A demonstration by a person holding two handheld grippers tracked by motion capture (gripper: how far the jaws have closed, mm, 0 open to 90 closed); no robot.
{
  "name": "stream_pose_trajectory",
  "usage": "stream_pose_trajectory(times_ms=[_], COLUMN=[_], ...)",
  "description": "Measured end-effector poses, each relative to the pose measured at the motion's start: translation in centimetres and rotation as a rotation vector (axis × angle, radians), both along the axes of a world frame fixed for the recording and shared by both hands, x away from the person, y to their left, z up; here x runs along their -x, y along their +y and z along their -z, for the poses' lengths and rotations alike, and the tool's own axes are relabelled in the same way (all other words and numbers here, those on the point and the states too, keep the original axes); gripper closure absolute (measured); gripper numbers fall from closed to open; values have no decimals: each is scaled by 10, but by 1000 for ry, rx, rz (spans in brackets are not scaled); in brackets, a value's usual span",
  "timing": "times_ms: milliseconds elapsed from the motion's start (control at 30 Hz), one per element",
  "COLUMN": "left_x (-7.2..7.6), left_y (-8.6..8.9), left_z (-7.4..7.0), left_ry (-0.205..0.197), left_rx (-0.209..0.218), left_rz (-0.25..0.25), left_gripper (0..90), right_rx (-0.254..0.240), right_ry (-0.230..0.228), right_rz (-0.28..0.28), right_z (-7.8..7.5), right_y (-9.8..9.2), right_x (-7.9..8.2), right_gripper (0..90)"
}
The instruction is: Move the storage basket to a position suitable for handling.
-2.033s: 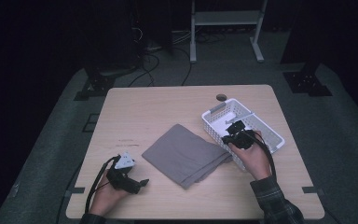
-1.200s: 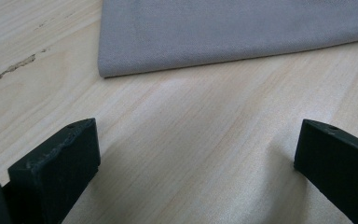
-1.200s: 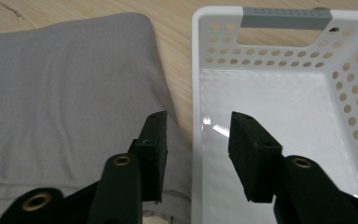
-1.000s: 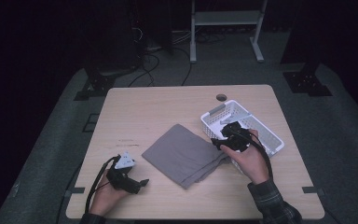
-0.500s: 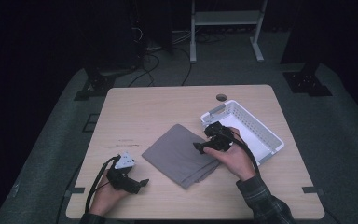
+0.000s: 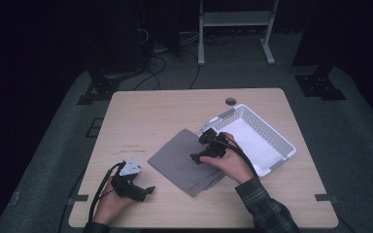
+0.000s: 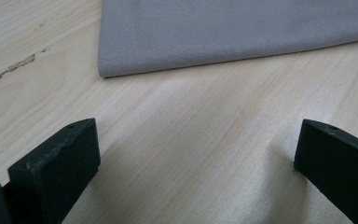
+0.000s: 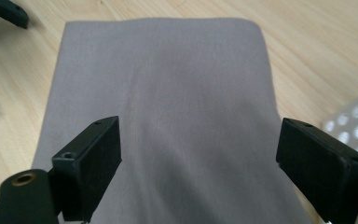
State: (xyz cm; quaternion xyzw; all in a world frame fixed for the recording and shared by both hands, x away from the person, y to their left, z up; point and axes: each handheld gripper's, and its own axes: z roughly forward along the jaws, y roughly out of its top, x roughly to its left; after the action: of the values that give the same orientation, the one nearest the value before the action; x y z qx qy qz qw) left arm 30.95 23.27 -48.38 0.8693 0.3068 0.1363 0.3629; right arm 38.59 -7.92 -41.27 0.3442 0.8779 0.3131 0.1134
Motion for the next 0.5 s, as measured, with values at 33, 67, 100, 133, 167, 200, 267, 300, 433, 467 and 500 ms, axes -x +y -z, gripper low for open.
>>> stream_pose_trajectory(times_ms=[33,67,100,133,167,200,267,300,433,467,500], left_x=[0,0,0,0,0,0,0,0,0,0,0], left_y=[0,0,0,0,0,0,0,0,0,0,0], left_z=[0,0,0,0,0,0,0,0,0,0,0], left_ry=[0,1,1,1,0,0,0,0,1,1,1], left_rx=[0,0,-1,-2,-2,-2,-2,-2,-2,-3,-2], left_rz=[0,1,1,1,1,1,1,1,2,2,2], left_gripper=[0,0,0,0,0,0,0,0,0,0,0], right_rx=[6,8,10,11,11,15,11,10,23,25,24], right_ry=[0,1,4,8,13,16,26,31,35,37,39], right_rz=[-1,-4,-5,-5,0,2,8,11,13,13,15], right_z=[2,4,7,9,11,13,18,20,27,29,31], right_y=[2,3,4,5,6,7,8,8,10,11,11], right_x=[-1,-2,-4,-5,-6,-7,-10,-11,-15,-15,-16], right_gripper=[125,125,125,120,113,113,108,108,100,100,99])
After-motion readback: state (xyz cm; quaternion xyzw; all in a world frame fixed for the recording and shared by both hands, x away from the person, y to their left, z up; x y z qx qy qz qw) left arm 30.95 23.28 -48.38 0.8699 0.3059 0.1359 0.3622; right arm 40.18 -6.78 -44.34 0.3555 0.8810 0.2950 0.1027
